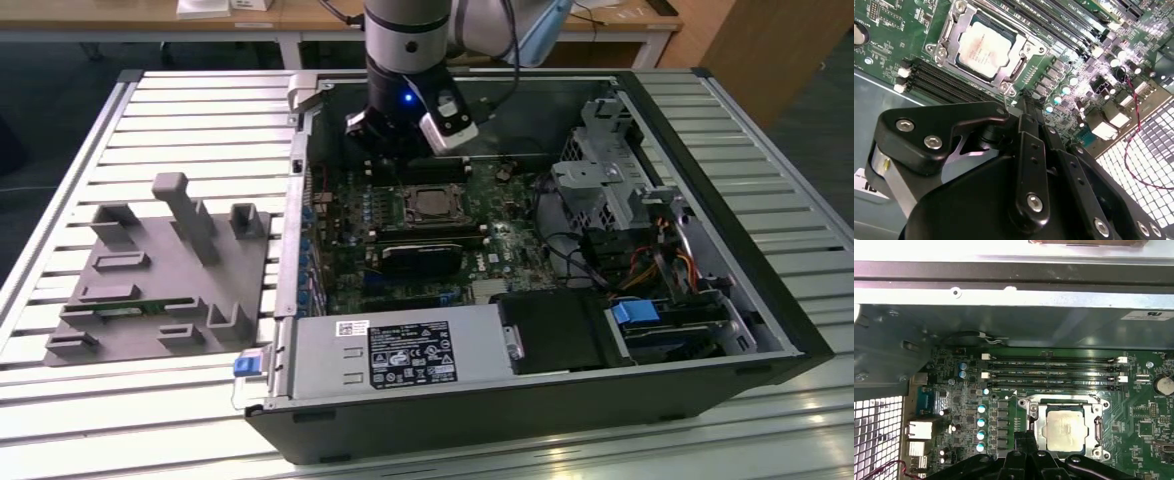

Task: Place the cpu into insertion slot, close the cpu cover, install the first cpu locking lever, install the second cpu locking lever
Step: 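Install the first cpu locking lever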

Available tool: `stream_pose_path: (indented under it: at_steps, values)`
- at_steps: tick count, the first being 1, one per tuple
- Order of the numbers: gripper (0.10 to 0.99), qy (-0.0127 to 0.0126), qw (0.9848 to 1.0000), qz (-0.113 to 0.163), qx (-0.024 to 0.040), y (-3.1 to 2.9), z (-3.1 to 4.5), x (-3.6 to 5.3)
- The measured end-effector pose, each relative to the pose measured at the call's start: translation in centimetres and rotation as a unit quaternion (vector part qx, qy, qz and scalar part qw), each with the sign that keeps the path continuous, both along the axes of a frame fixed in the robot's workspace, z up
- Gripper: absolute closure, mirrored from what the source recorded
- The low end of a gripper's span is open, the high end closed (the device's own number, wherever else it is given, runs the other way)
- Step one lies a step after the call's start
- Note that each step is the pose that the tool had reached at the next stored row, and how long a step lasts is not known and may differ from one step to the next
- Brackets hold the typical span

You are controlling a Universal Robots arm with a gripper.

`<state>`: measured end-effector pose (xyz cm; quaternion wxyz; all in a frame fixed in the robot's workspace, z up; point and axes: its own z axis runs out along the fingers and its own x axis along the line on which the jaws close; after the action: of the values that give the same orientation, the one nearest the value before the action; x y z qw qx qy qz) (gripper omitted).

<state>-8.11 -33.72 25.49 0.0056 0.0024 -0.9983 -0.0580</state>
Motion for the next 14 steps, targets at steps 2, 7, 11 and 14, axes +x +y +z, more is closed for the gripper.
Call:
stream_pose_path:
  at_steps: [2, 7, 11, 14]
  values:
    - [0.984, -0.0001, 1.0, 0.0, 0.0041, 0.0, 0.0, -0.13]
    - [0.984, -0.0001, 0.9998, 0.0, 0.0211, -0.01, 0.0, -0.91]
    - [0.984, -0.0001, 0.9996, 0.0, 0.0298, -0.03, 0.0, -1.65]
    - [0.984, -0.0001, 0.9994, 0.0, 0.0348, -0.04, 0.0, -2.06]
